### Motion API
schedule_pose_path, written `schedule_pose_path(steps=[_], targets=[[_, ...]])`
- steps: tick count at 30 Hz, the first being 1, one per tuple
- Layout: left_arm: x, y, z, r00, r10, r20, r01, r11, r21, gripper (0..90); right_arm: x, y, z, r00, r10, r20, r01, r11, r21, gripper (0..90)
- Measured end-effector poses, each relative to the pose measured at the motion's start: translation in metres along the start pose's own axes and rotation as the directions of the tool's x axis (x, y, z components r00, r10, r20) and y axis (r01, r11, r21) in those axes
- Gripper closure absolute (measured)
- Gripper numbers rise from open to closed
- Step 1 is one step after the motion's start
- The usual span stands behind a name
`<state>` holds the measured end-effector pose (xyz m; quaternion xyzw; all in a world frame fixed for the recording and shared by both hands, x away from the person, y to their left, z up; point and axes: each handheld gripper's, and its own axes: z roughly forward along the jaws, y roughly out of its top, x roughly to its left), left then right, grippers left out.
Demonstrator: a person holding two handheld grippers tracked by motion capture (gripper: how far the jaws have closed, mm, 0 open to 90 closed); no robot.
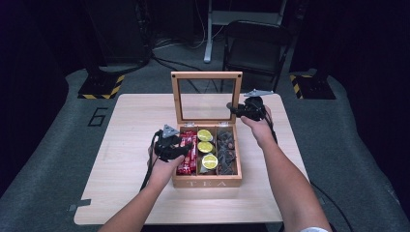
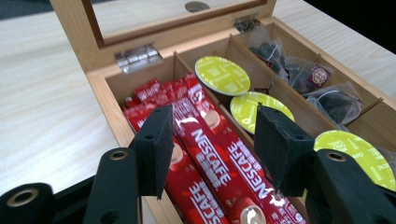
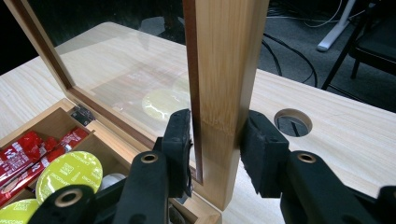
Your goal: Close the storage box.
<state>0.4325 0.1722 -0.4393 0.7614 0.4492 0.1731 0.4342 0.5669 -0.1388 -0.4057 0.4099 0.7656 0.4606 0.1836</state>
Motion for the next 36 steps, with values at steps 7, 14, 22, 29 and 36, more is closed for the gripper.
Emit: schedule_pose_path(steps=[7, 14, 22, 29, 36], targets=[[-0.006, -0.014, 0.007, 1.0, -0.009, 0.003, 0.009, 0.9993, 0.035, 49.0, -0.001, 0.0, 0.002, 0.9999, -0.01, 0.003, 0.01, 1.0, -0.004, 61.8], [-0.012, -0.019, 0.012, 0.9998, -0.013, -0.016, 0.014, 0.9984, 0.055, 52.9, -0.001, 0.002, 0.004, 0.9999, -0.01, 0.005, 0.01, 1.0, 0.008, 59.7], [-0.015, -0.022, 0.015, 0.9989, 0.014, -0.046, -0.011, 0.9981, 0.06, 54.1, -0.002, 0.002, 0.006, 1.0, -0.009, 0.002, 0.009, 1.0, 0.006, 59.3], [-0.016, -0.023, 0.016, 0.9983, 0.012, -0.058, -0.008, 0.9982, 0.059, 59.6, -0.002, 0.003, 0.007, 1.0, -0.005, 0.003, 0.005, 1.0, 0.011, 59.2], [-0.017, -0.023, 0.015, 0.9972, -0.001, -0.075, 0.005, 0.9986, 0.053, 69.1, -0.004, 0.004, 0.009, 1.0, -0.009, -0.001, 0.009, 1.0, 0.012, 59.2]])
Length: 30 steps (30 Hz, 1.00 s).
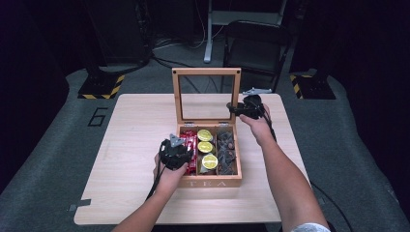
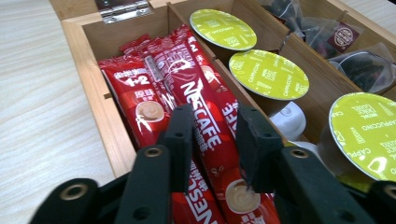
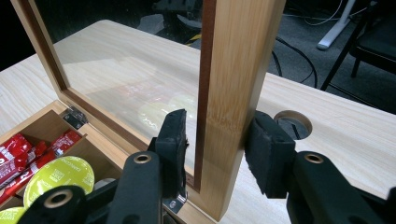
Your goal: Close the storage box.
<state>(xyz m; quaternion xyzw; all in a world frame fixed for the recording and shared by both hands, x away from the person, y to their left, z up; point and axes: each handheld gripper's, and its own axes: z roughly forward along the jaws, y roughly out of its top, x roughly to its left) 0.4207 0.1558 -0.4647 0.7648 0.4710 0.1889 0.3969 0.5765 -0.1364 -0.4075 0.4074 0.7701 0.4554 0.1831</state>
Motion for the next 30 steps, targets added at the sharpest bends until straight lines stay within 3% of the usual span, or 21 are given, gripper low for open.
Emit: schedule_pose_path(steps=[5, 8, 15, 30], targets=[[0.0, 0.0, -0.003, 0.9999, 0.005, -0.012, -0.005, 1.0, -0.006, 78.2, 0.0, 0.0, 0.0, 1.0, 0.003, 0.002, -0.003, 1.0, 0.002, 59.2], [-0.002, 0.001, -0.004, 0.9997, -0.017, -0.015, 0.017, 0.9997, -0.02, 82.4, 0.0, 0.0, -0.001, 1.0, -0.004, 0.001, 0.004, 1.0, 0.003, 59.2], [0.0, 0.002, -0.007, 0.9996, -0.024, -0.012, 0.024, 0.9995, -0.019, 83.7, 0.0, 0.0, -0.002, 1.0, -0.001, -0.003, 0.001, 1.0, 0.005, 59.2], [0.009, 0.015, -0.028, 0.9992, -0.039, -0.012, 0.038, 0.9964, -0.076, 84.1, 0.0, 0.001, -0.001, 1.0, -0.006, -0.002, 0.006, 1.0, 0.007, 59.1]])
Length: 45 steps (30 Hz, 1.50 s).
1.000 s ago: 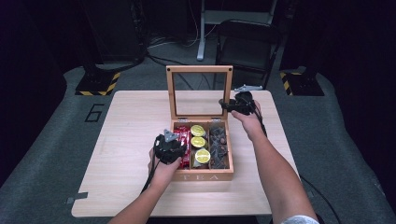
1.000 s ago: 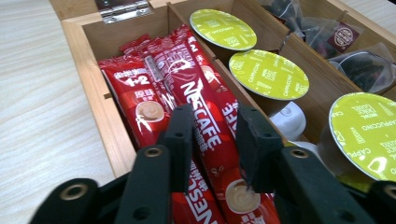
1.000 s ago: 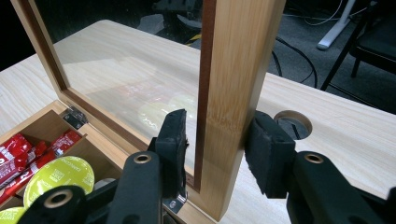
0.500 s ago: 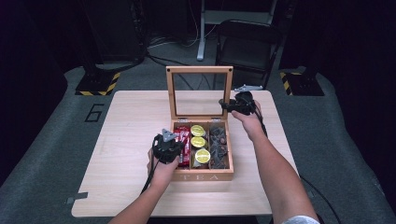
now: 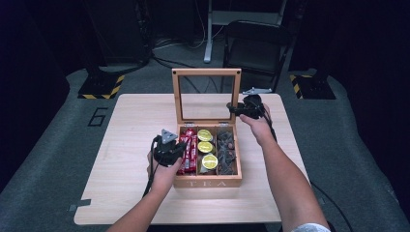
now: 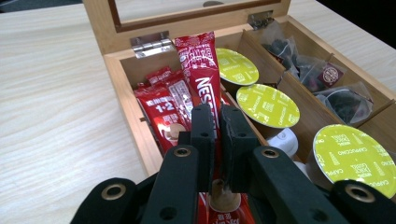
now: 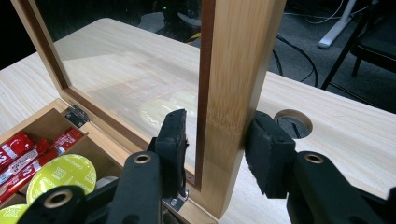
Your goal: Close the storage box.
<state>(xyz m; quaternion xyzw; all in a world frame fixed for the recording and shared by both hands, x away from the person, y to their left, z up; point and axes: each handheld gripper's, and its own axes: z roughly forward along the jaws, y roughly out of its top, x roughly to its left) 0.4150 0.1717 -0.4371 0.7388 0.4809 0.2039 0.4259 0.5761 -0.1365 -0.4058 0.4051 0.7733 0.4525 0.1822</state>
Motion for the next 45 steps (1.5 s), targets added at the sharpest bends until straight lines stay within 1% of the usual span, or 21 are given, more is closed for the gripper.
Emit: schedule_pose_path(steps=[1, 4, 6, 9, 10, 12, 15, 20, 24, 28, 30, 32, 37, 39, 40, 42, 44, 45], targets=[[0.001, 0.001, -0.002, 1.0, 0.007, -0.002, -0.007, 1.0, -0.002, 84.2, 0.0, 0.0, 0.0, 1.0, -0.001, 0.001, 0.001, 1.0, 0.0, 59.1], [0.003, 0.004, -0.005, 0.9999, 0.01, -0.007, -0.01, 0.9999, -0.008, 84.2, 0.0, 0.0, 0.0, 1.0, -0.004, 0.0, 0.004, 1.0, 0.001, 59.2], [0.005, 0.005, -0.007, 0.9998, 0.015, -0.01, -0.015, 0.9998, -0.009, 84.2, 0.001, 0.0, 0.0, 1.0, 0.008, 0.001, -0.008, 1.0, 0.004, 59.2], [0.009, 0.008, -0.012, 0.9998, 0.011, -0.017, -0.011, 0.9998, -0.018, 84.2, 0.001, 0.0, 0.0, 1.0, 0.005, 0.0, -0.005, 1.0, 0.004, 59.1], [0.011, 0.009, -0.014, 0.9997, 0.012, -0.023, -0.012, 0.9997, -0.023, 84.2, 0.001, 0.0, 0.0, 1.0, 0.005, 0.0, -0.005, 1.0, 0.004, 59.1], [0.016, 0.01, -0.018, 0.9995, 0.0, -0.031, -0.001, 0.9995, -0.033, 84.2, 0.001, 0.0, -0.001, 1.0, 0.004, 0.0, -0.004, 1.0, 0.005, 59.1], [0.026, 0.011, -0.026, 0.9985, -0.015, -0.053, 0.012, 0.9987, -0.051, 84.2, 0.001, 0.001, -0.001, 1.0, 0.001, 0.001, -0.001, 1.0, 0.007, 59.1], [0.043, 0.01, -0.035, 0.9961, -0.028, -0.084, 0.024, 0.9983, -0.053, 84.2, 0.001, 0.001, -0.001, 1.0, 0.002, 0.002, -0.002, 1.0, 0.008, 59.1], [0.057, 0.008, -0.04, 0.9935, -0.041, -0.106, 0.037, 0.9984, -0.042, 84.2, 0.001, 0.001, -0.001, 1.0, 0.0, 0.005, 0.0, 1.0, 0.009, 59.1], [0.068, 0.004, -0.044, 0.9898, -0.064, -0.127, 0.058, 0.997, -0.051, 84.2, 0.001, 0.001, -0.001, 1.0, 0.001, 0.006, -0.001, 1.0, 0.011, 59.1], [0.073, 0.002, -0.045, 0.9875, -0.084, -0.133, 0.077, 0.9955, -0.055, 84.2, 0.001, 0.001, -0.001, 1.0, -0.001, 0.005, 0.001, 1.0, 0.011, 59.1], [0.078, 0.0, -0.047, 0.9859, -0.089, -0.142, 0.082, 0.9953, -0.052, 84.2, 0.002, 0.001, -0.001, 1.0, -0.002, 0.006, 0.002, 1.0, 0.011, 59.1], [0.087, -0.007, -0.049, 0.9819, -0.098, -0.162, 0.092, 0.9949, -0.041, 84.2, 0.002, 0.001, -0.001, 1.0, -0.001, 0.007, 0.0, 1.0, 0.011, 59.1], [0.091, -0.01, -0.049, 0.9827, -0.103, -0.154, 0.097, 0.9943, -0.043, 84.2, 0.002, 0.001, -0.001, 1.0, -0.001, 0.007, 0.001, 1.0, 0.011, 59.0], [0.092, -0.012, -0.048, 0.9822, -0.101, -0.158, 0.096, 0.9946, -0.041, 84.2, 0.002, 0.001, -0.001, 1.0, 0.0, 0.007, 0.0, 1.0, 0.012, 59.0], [0.094, -0.017, -0.046, 0.9811, -0.11, -0.159, 0.106, 0.9938, -0.033, 84.2, 0.002, 0.001, -0.001, 1.0, 0.001, 0.008, -0.001, 1.0, 0.011, 58.9], [0.097, -0.022, -0.043, 0.9791, -0.119, -0.165, 0.116, 0.9929, -0.025, 84.1, 0.003, 0.001, -0.001, 1.0, 0.003, 0.006, -0.003, 1.0, 0.01, 58.9], [0.097, -0.025, -0.041, 0.9766, -0.128, -0.172, 0.124, 0.9916, -0.035, 84.2, 0.002, 0.001, -0.001, 1.0, -0.003, 0.004, 0.003, 1.0, 0.007, 58.9]])
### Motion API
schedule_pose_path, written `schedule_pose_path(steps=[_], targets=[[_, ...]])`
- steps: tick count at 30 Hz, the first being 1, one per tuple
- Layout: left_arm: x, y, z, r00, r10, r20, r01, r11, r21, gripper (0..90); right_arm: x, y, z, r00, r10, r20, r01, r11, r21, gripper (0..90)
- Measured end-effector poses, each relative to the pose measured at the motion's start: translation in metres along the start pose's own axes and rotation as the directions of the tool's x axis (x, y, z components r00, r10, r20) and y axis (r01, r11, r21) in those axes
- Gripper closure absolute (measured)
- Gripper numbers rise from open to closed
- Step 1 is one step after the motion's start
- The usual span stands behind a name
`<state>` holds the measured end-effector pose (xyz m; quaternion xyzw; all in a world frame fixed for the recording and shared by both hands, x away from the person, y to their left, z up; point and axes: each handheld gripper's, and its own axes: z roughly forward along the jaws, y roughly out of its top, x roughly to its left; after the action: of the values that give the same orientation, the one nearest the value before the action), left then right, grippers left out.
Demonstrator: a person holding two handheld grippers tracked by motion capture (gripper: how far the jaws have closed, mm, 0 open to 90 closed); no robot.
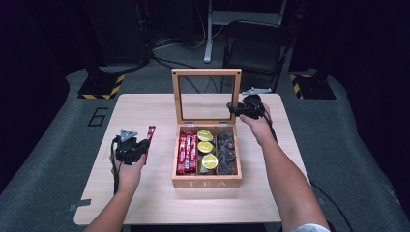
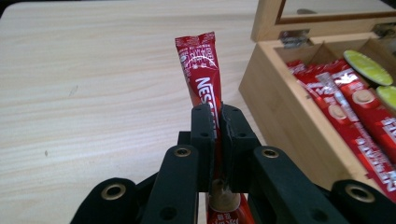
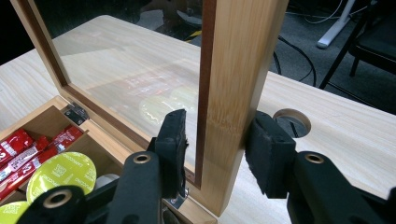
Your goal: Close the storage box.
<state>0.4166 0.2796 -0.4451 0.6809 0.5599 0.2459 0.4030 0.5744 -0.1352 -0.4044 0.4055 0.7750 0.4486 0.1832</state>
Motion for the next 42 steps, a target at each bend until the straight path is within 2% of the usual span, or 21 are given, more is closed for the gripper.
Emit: schedule_pose_path(steps=[1, 3, 9, 14, 19, 20, 30, 33, 42], targets=[[0.003, -0.002, 0.0, 0.9999, 0.01, 0.001, -0.01, 0.9995, 0.028, 84.1, 0.0, 0.0, 0.0, 1.0, 0.001, 0.0, -0.001, 1.0, 0.0, 58.9], [0.005, -0.007, 0.004, 0.9999, -0.001, -0.013, 0.001, 0.9996, 0.029, 84.2, 0.0, 0.0, 0.0, 1.0, 0.002, 0.0, -0.002, 1.0, -0.002, 58.9], [0.011, -0.02, 0.012, 0.9995, 0.016, -0.029, -0.014, 0.9984, 0.055, 84.2, 0.0, 0.0, 0.0, 1.0, -0.001, -0.001, 0.001, 1.0, -0.002, 58.9], [0.016, -0.031, 0.018, 0.9993, 0.006, -0.036, -0.003, 0.9973, 0.074, 84.1, 0.0, -0.001, 0.0, 1.0, -0.001, 0.003, 0.002, 1.0, -0.006, 58.7], [0.018, -0.038, 0.022, 0.9991, 0.013, -0.041, -0.009, 0.996, 0.089, 84.1, 0.0, -0.001, 0.0, 1.0, -0.003, 0.002, 0.003, 1.0, -0.006, 58.6], [0.019, -0.042, 0.024, 0.9986, 0.014, -0.052, -0.009, 0.995, 0.099, 84.1, 0.0, -0.001, -0.001, 1.0, -0.004, 0.0, 0.004, 1.0, -0.007, 58.6], [0.023, -0.052, 0.032, 0.9975, 0.009, -0.071, 0.001, 0.9911, 0.133, 84.1, 0.0, -0.001, -0.001, 1.0, 0.001, -0.008, -0.001, 1.0, -0.009, 58.7], [0.024, -0.054, 0.033, 0.9969, 0.021, -0.076, -0.009, 0.9881, 0.153, 84.0, -0.001, -0.001, -0.001, 0.9999, 0.006, -0.01, -0.006, 1.0, -0.01, 58.7], [0.026, -0.055, 0.036, 0.9958, 0.037, -0.084, -0.023, 0.986, 0.165, 83.9, -0.001, -0.001, 0.0, 1.0, 0.005, -0.009, -0.005, 1.0, -0.009, 58.7]])
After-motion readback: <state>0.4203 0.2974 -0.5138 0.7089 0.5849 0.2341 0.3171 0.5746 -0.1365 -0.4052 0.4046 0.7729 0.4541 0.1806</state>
